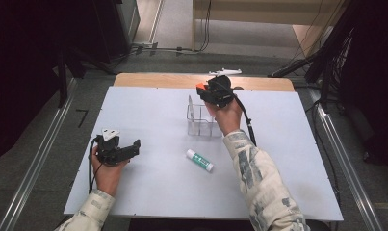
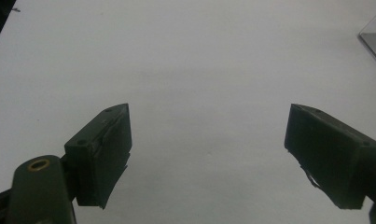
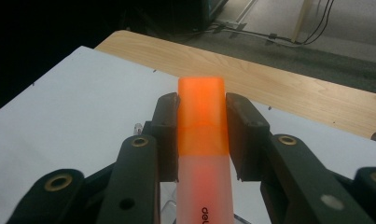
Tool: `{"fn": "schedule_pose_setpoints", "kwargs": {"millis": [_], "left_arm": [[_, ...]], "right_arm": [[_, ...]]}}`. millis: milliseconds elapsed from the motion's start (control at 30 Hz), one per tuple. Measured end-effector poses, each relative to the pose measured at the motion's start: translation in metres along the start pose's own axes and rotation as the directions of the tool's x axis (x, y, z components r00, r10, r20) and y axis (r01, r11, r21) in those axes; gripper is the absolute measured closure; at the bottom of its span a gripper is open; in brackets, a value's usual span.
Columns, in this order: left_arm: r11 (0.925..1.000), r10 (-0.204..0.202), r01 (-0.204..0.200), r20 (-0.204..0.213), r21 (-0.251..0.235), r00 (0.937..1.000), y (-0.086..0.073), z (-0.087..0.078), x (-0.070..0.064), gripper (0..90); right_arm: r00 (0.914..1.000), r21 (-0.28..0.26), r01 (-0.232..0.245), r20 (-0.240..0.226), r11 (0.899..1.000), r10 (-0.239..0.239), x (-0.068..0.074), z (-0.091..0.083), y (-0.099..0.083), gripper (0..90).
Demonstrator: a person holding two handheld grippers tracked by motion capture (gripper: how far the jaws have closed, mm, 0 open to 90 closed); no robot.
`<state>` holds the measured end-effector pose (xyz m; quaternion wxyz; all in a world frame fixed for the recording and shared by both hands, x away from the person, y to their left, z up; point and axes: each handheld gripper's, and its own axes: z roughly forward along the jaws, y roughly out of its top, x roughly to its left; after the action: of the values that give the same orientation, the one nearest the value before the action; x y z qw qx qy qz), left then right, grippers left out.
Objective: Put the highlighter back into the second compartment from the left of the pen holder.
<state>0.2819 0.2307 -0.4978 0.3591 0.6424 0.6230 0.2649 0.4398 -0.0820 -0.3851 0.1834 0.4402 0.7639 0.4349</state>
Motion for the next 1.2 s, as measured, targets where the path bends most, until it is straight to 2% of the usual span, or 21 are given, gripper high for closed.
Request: {"fn": "schedule_pose_setpoints", "kwargs": {"millis": [600, 800, 1200], "left_arm": [[1.0000, -0.005, 0.005, 0.001, -0.002, 1.0000, 0.000, 0.000, 0.001, 15.5], [1.0000, -0.005, 0.005, 0.002, -0.003, 1.0000, 0.000, 0.000, 0.001, 15.5], [1.0000, -0.006, 0.006, 0.002, -0.002, 1.0000, 0.000, 0.000, 0.002, 15.5]], "right_arm": [[0.9999, 0.011, -0.005, 0.011, 1.000, 0.005, 0.003, 0.011, 0.001, 64.7], [0.9994, 0.011, -0.033, 0.008, 0.999, 0.033, 0.000, 0.015, 0.001, 64.6], [0.9990, 0.012, -0.045, 0.005, 0.999, 0.045, -0.001, 0.018, 0.000, 64.5]]}}
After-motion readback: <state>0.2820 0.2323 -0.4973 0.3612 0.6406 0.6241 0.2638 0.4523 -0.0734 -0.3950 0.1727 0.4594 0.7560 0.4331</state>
